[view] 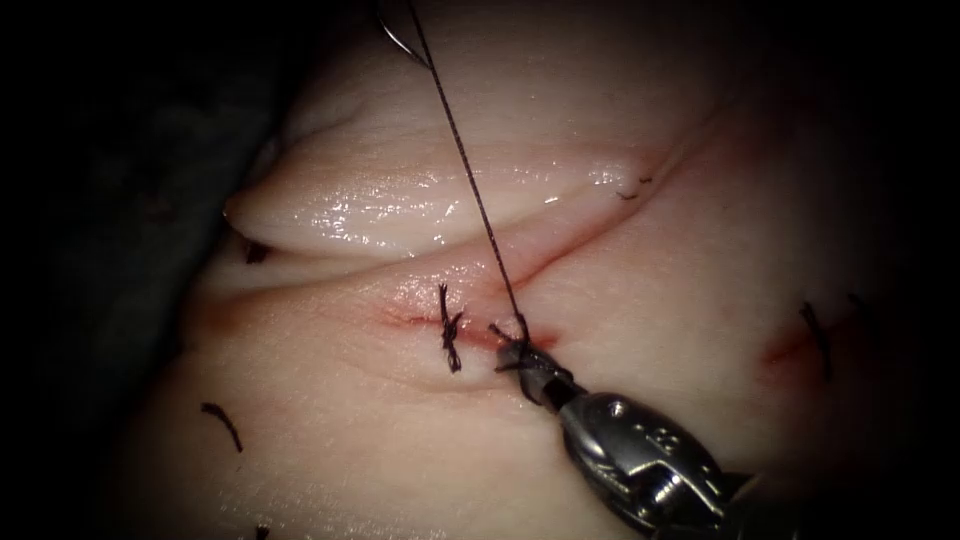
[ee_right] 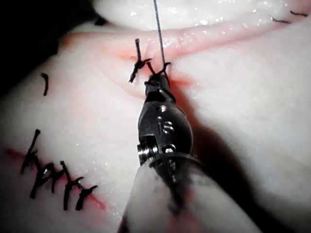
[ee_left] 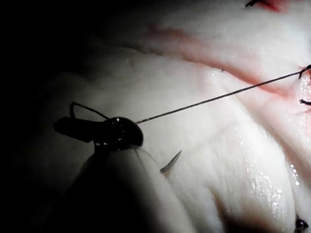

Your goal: Wound Closure

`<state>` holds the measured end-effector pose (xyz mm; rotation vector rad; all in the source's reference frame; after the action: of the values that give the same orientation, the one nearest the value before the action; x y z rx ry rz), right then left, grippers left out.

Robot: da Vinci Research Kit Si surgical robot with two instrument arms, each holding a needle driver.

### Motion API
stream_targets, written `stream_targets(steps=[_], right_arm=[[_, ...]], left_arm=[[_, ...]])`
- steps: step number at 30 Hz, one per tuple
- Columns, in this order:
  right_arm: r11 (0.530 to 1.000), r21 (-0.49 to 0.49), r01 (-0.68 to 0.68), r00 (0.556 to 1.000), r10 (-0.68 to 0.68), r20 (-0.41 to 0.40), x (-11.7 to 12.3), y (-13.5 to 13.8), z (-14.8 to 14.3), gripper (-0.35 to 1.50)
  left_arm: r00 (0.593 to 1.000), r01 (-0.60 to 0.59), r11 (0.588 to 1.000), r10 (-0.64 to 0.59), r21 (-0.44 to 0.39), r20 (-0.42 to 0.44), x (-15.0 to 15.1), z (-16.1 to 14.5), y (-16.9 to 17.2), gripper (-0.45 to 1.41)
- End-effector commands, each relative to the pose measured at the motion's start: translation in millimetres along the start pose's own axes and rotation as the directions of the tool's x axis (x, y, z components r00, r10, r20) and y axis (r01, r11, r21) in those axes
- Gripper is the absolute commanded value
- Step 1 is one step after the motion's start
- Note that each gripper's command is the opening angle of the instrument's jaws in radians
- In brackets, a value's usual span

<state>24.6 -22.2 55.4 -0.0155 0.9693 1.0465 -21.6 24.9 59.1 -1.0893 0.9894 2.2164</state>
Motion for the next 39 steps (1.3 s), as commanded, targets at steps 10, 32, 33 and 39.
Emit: stream_targets(steps=[10,32,33,39], right_arm=[[0.996,0.002,0.093,0.996,-0.093,0.009,-0.9,-0.6,0.8,-0.35],[0.915,0.037,0.402,0.911,-0.396,-0.118,-1.0,-1.1,-1.6,-0.35],[0.911,0.035,0.412,0.906,-0.405,-0.128,-0.9,-1.1,-1.7,-0.35],[0.853,0.045,0.52,0.844,-0.506,-0.177,-1.2,-1.3,-1.7,-0.35]], left_arm=[[1.0,-0.004,1.0,0.004,-0.007,-0.006,-0.5,1.9,-0.2,-0.45],[1.0,0.017,0.999,-0.017,-0.027,0.014,-0.4,6.1,-3.3,-0.45],[1.0,0.019,0.999,-0.018,-0.029,0.016,-0.4,6.5,-3.6,-0.45],[1.0,0.004,0.999,-0.003,-0.033,0.019,-0.4,7.1,-4.0,-0.45]])
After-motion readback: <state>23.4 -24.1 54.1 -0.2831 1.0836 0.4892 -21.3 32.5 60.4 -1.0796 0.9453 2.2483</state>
